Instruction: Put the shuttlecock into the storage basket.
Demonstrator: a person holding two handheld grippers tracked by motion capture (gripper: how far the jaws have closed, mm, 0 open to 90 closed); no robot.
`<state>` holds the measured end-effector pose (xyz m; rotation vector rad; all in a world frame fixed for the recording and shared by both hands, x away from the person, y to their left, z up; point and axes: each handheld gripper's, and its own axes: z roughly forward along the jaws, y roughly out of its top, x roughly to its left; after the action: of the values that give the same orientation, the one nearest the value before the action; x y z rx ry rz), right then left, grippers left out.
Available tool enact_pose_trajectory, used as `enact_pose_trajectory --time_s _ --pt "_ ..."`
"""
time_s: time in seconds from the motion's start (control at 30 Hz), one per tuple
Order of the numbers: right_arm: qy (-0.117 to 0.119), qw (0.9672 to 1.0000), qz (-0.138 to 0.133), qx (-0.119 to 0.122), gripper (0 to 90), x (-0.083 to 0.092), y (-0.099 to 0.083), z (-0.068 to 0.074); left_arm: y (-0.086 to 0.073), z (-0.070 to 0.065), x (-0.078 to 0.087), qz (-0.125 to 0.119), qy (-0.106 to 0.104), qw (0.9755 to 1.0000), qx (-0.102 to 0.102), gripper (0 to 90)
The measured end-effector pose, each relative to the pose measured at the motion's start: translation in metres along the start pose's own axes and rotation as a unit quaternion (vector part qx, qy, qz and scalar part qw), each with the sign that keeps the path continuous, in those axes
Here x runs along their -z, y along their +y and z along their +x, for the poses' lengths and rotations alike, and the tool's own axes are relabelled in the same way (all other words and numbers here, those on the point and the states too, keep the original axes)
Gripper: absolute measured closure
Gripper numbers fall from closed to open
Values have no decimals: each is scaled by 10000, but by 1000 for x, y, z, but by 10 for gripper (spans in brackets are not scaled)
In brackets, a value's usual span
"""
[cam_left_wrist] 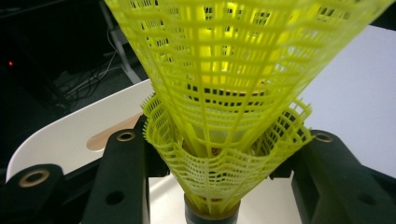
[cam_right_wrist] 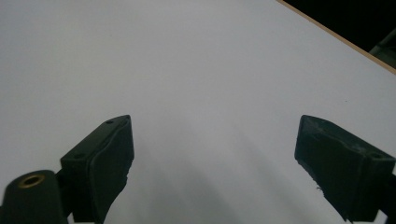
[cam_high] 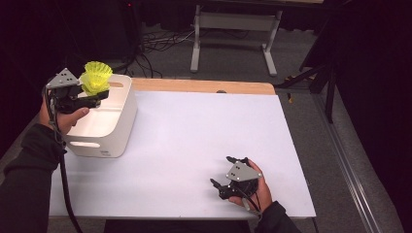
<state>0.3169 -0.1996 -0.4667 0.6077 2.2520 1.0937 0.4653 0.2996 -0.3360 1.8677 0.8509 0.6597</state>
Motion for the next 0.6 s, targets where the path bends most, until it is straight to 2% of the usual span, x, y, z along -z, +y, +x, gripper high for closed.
enact_pose_trajectory --time_s 0.1,0.23,0.3,0.5,0.6 --pt "10 10000 -2 20 127 0 1 1 1 3 -4 13 -7 10000 94 539" --pt "16 10000 31 26 127 -1 1 1 -1 4 -12 198 2 9997 132 539" --pt "28 10000 34 23 127 -2 1 1 -1 5 -16 295 32 9995 91 539" --pt "47 10000 50 9 127 -3 0 1 1 8 -25 506 55 9986 139 546" --pt "73 10000 66 3 127 -4 0 1 2 9 -31 674 108 9976 70 547"
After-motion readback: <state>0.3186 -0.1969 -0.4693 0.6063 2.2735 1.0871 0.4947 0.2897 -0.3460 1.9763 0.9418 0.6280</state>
